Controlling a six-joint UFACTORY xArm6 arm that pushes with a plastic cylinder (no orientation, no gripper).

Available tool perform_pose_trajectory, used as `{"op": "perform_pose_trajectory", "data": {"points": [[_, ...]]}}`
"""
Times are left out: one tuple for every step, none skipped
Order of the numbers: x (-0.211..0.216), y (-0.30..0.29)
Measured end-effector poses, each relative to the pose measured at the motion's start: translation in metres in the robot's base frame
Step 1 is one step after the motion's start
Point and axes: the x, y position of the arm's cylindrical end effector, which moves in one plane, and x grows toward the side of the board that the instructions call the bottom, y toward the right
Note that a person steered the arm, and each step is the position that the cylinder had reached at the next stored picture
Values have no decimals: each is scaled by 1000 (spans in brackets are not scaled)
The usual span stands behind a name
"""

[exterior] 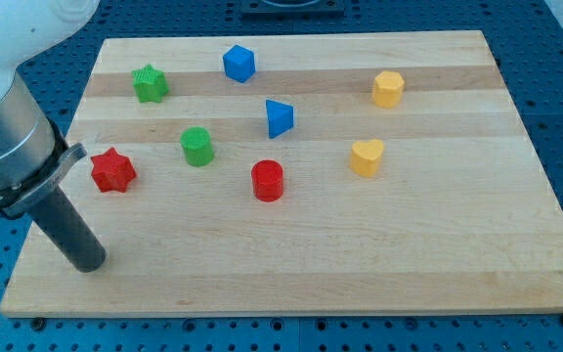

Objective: Slide the green star a bit down

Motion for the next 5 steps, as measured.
{"op": "perform_pose_trajectory", "data": {"points": [[-6, -2], [-14, -2], [-48, -21], [-87, -46], [-122, -86]]}}
